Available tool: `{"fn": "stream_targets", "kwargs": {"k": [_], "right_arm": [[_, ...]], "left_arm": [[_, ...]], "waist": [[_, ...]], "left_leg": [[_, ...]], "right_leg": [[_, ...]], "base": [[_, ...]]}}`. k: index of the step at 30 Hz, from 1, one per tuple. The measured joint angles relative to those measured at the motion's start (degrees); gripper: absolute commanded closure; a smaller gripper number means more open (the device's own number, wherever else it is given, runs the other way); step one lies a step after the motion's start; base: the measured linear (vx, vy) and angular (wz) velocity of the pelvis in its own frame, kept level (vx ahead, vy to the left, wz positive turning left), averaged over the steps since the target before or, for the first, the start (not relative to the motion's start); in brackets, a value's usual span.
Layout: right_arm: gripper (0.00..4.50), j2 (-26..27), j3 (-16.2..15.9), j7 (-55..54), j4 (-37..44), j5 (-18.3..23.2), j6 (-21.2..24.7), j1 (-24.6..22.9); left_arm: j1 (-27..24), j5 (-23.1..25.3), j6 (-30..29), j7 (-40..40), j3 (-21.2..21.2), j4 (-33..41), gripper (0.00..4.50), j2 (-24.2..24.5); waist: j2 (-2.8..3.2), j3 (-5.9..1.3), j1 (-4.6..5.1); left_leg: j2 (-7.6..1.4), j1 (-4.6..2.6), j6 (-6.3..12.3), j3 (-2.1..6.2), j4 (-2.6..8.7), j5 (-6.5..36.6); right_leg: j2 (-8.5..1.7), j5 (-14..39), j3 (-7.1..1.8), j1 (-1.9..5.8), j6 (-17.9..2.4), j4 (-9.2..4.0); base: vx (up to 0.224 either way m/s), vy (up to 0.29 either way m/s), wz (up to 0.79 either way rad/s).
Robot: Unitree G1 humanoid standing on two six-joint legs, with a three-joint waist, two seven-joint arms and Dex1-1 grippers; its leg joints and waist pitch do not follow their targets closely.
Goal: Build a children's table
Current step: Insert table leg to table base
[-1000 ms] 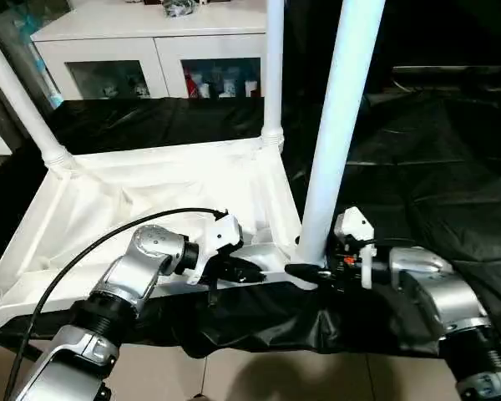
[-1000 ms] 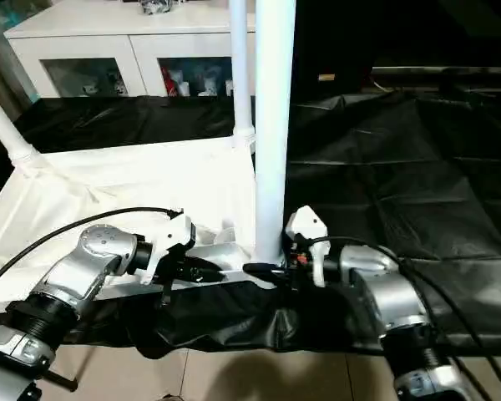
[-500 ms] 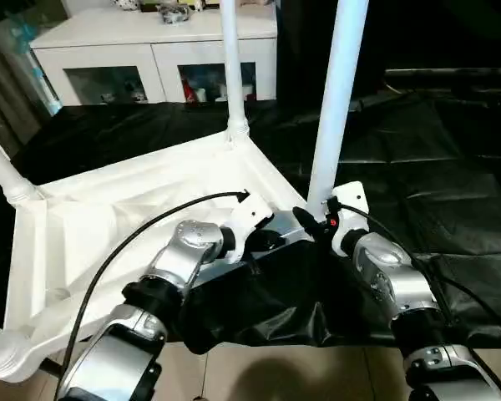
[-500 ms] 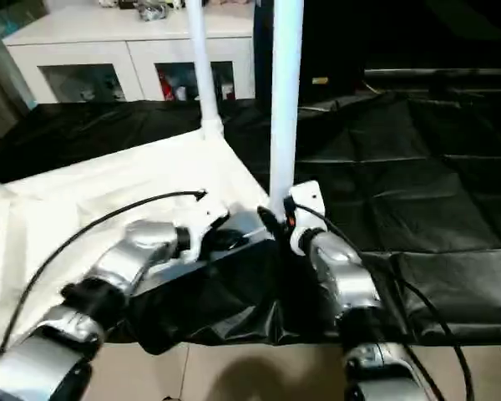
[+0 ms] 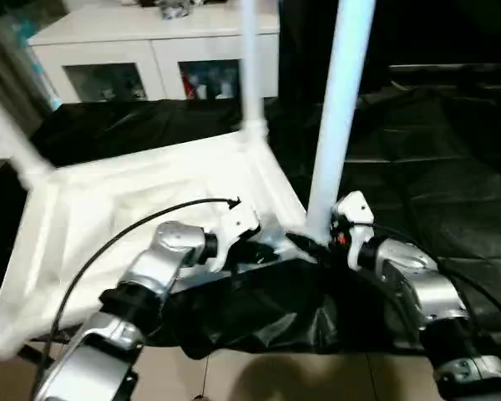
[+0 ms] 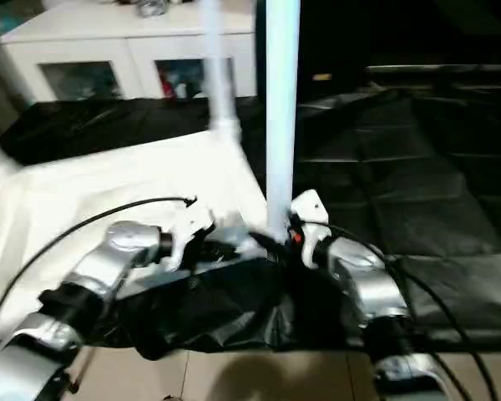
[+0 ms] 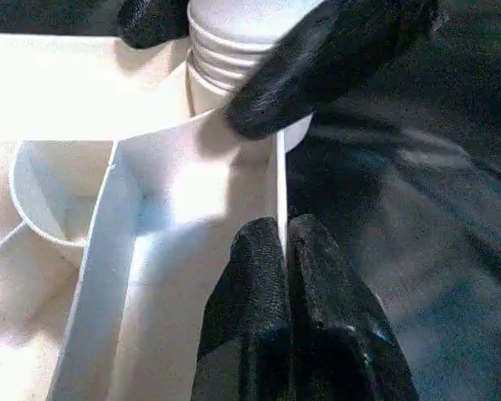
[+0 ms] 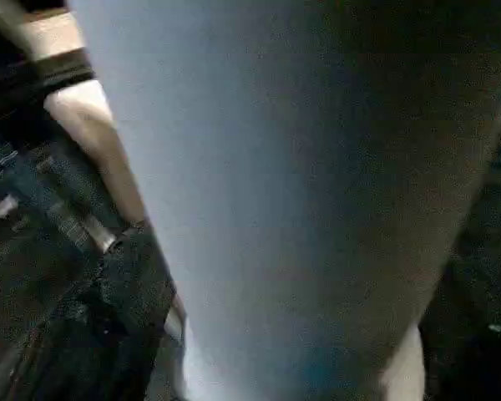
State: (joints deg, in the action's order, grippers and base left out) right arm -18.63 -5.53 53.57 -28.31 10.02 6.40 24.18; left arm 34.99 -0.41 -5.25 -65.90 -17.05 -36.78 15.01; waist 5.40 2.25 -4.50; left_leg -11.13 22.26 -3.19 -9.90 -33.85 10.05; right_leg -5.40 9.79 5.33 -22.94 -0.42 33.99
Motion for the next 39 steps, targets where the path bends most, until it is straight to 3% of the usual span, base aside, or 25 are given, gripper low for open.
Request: {"fn": "stream_targets", "kwargs": {"k": [8, 10, 16, 19, 26, 30, 34, 36, 39], "right_arm": [[0.84, -4.73, -3.13, 12.04, 1.97, 1.58, 0.81, -0.14], [1.18, -4.74, -3.17, 12.19, 1.97, 1.61, 0.85, -0.14], [1.57, -4.64, -3.43, 13.07, 2.34, 1.67, 1.17, -0.27], [1.77, -3.35, -2.46, 9.17, 2.74, 1.55, 1.02, -1.38], [1.78, 4.89, 2.49, -15.14, -3.85, -1.24, 0.28, 1.52], [1.78, 9.74, 5.77, -28.59, -6.03, -2.56, 0.86, 3.22], [1.78, 11.29, 5.46, -32.22, -6.21, -4.15, 0.81, 3.43], [1.22, 11.35, 5.37, -31.81, -6.14, -4.12, 0.31, 3.39], [0.99, 10.57, 5.78, -27.65, -5.16, -2.75, 0.33, 2.57]], "left_arm": [[-1.53, -2.14, -0.52, -7.28, -1.15, 2.86, 4.5, 4.1], [-1.53, -2.13, -0.54, -7.44, -1.15, 2.86, 4.5, 4.2], [-1.53, -2.13, -0.59, -7.51, -1.15, 2.91, 4.5, 4.26], [-1.53, -1.88, -0.64, -5.37, -1.09, 2.69, 4.5, 3.63], [1.61, 0.9, -1.02, 9.4, 0.59, -3.14, 4.5, -2.78], [4.08, 2.02, -1.4, 17.52, 1.17, -7.2, 4.5, -7.66], [4.28, 2.38, -1.75, 19.7, 1.37, -7.71, 4.5, -8.94], [4.29, 2.38, -1.75, 19.38, 1.54, -7.94, 4.5, -9.08], [4.23, 2.33, -1.73, 17.33, 1.73, -7.77, 4.5, -8.62]], "waist": [[-0.1, 0.08, -0.62], [-0.1, 0.08, -0.61], [-0.1, 0.08, -0.62], [-0.13, 0.08, -0.6], [-0.31, 0.03, 0.72], [-0.23, 0.0, 0.98], [-0.09, -0.07, 1.0], [-0.04, -0.1, 1.01], [-0.04, -0.1, 1.06]], "left_leg": [[-0.01, 0.02, 0.0, -0.1, -0.08, 0.0], [-0.01, 0.01, 0.0, -0.11, -0.08, 0.0], [-0.02, 0.01, 0.0, -0.1, -0.08, 0.0], [-0.03, 0.0, 0.0, -0.1, -0.08, 0.0], [0.03, -0.25, -0.02, -0.07, -0.06, 0.0], [0.1, -0.24, -0.02, -0.01, -0.05, 0.0], [0.13, -0.26, -0.01, 0.04, -0.05, 0.0], [0.14, -0.28, -0.01, 0.04, -0.05, 0.0], [0.13, -0.27, -0.01, 0.04, -0.05, 0.0]], "right_leg": [[-0.01, 0.02, -0.1, -0.06, -0.01, 0.01], [-0.01, 0.02, -0.1, -0.07, -0.01, 0.03], [-0.01, 0.02, -0.1, -0.07, 0.0, 0.04], [0.0, 0.02, -0.09, -0.07, 0.0, 0.05], [-0.01, 0.14, -0.14, 0.1, 0.22, 0.06], [-0.02, 0.13, -0.16, 0.16, 0.22, 0.04], [-0.02, 0.14, -0.16, 0.27, 0.23, 0.01], [-0.03, 0.14, -0.16, 0.3, 0.23, -0.01], [-0.03, 0.15, -0.16, 0.3, 0.24, -0.03]], "base": [[0.0, 0.0, 0.0], [0.0, 0.0, 0.0], [0.0, 0.0, 0.0], [0.0, 0.0, 0.0], [0.0, 0.0, 0.0], [0.0, 0.0, 0.0], [0.0, 0.0, 0.0], [0.0, 0.0, 0.0], [0.0, 0.0, 0.0]]}}
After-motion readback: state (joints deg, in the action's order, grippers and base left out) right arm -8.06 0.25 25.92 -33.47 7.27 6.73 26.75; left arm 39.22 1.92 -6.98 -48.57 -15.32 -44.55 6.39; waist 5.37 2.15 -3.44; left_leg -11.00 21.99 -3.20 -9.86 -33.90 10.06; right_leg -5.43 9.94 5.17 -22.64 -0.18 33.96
